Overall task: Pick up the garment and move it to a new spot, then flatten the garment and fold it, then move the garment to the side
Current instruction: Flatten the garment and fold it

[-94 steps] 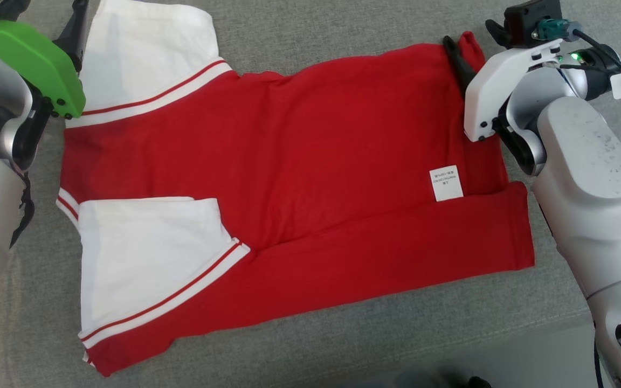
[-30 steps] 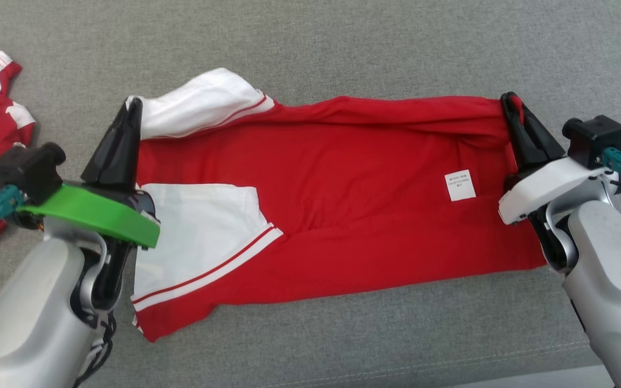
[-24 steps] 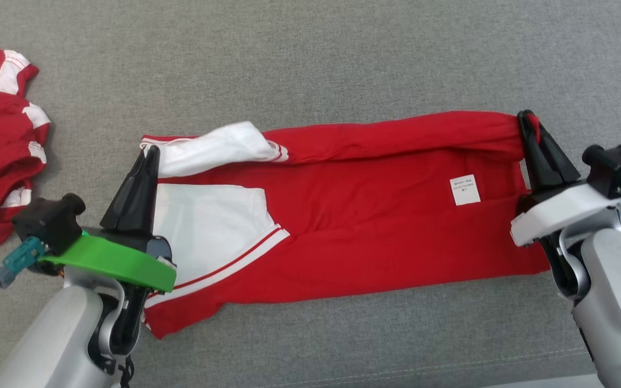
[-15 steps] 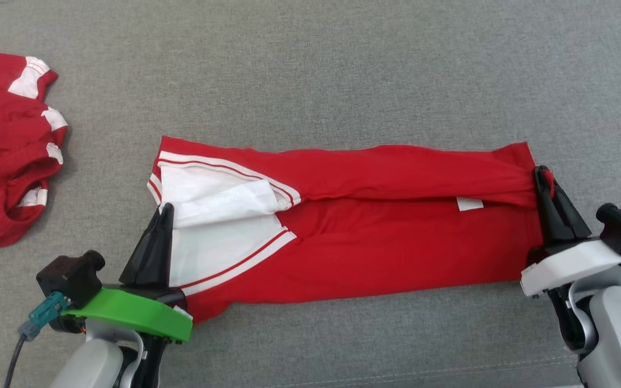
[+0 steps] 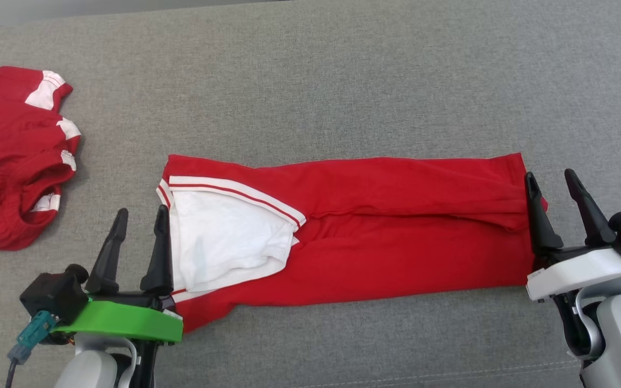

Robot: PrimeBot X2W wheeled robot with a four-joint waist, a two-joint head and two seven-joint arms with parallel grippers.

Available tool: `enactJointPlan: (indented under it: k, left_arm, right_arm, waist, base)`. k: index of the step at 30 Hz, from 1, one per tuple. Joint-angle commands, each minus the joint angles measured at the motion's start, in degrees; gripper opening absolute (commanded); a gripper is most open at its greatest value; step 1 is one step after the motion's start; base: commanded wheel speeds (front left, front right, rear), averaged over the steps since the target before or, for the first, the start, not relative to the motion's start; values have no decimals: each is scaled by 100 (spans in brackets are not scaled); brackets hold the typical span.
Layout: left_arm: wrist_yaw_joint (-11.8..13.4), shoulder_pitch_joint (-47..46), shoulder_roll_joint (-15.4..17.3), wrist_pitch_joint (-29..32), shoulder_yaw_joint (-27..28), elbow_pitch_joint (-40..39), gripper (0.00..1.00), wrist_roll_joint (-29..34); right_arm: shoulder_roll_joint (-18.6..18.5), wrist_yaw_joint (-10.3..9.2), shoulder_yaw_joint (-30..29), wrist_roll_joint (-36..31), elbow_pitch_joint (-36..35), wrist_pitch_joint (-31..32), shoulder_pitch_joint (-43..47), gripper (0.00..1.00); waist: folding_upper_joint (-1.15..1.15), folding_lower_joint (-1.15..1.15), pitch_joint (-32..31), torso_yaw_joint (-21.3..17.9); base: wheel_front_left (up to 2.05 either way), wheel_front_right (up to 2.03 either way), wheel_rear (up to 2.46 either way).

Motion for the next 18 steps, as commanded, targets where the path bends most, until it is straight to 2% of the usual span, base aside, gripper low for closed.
enactJointPlan:
  k: [1,9,13,18]
  left_arm:
    - [-21,-22,-87,0,172,-62,100,210]
    - [-186,113,-671,0,1146,-223,100,1308]
    - [-313,169,-826,-1,1397,-168,100,1801]
    - [-466,198,-995,-1,1684,-45,100,2060]
  right_arm:
    - [-40,-9,-24,-57,45,-15,-123,100]
    - [68,-9,-225,-324,1051,205,-473,100]
    - [182,-9,-213,-256,1558,303,-610,100]
    - [336,-9,-100,-53,2112,381,-656,100]
  waist:
    - [0,0,-33,37]
    - [0,0,-67,125]
    - [0,0,-35,156]
    - [0,0,-23,174]
  base:
    - [0,0,0]
    - [0,0,0]
    - [0,0,0]
    - [0,0,0]
